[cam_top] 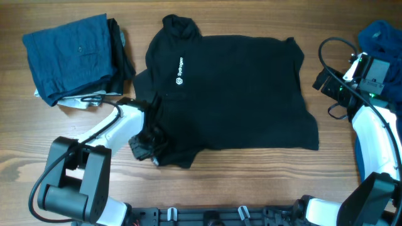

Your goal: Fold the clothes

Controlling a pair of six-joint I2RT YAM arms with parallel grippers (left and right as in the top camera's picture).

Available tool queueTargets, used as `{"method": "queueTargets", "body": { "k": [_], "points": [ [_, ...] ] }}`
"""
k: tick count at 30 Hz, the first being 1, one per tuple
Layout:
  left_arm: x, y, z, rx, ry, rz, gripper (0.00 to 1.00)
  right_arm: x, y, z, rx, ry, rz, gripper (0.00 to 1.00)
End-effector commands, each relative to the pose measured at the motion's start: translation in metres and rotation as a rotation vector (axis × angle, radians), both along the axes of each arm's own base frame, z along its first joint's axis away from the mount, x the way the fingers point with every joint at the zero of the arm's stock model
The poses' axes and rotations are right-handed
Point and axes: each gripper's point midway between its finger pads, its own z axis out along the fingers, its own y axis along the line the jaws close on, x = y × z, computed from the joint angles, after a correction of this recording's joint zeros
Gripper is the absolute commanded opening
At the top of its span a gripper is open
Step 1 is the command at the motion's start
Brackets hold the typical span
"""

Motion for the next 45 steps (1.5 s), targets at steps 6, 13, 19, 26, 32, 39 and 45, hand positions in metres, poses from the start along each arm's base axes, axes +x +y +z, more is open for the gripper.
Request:
{"method": "queueTargets", "body": {
  "k": [6, 13, 19, 26, 32, 39, 45],
  "points": [
    [-0.003, 0.03, 0.005, 0.103, 0.039, 0.129, 0.04, 0.005, 0.0, 0.003, 0.0, -0.01, 0.018, 1.0],
    [0.068, 0.011, 0.091, 0.035, -0.196, 0.062, 0.04, 0.005, 0.0, 0.003, 0.0, -0.01, 0.018, 1.0],
    [0.17, -0.005, 0.171, 0.021, -0.662, 0.03, 0.04, 0.005, 0.0, 0.003, 0.0, -0.01, 0.018, 0.99],
    [0.28, -0.048, 0.176, -0.134, -1.002, -0.057, 0.04, 0.005, 0.0, 0.003, 0.0, -0.01, 0.018, 1.0],
    [0.331, -0.06, 0.103, -0.17, -1.006, -0.063, 0.04, 0.005, 0.0, 0.003, 0.0, -0.01, 0.019, 0.99],
    [0.36, -0.024, 0.009, -0.119, -0.968, 0.005, 0.04, 0.005, 0.0, 0.003, 0.0, -0.01, 0.018, 1.0],
    [0.325, -0.011, -0.038, -0.079, -0.774, -0.01, 0.04, 0.005, 0.0, 0.003, 0.0, -0.01, 0.018, 0.99]
  ]
}}
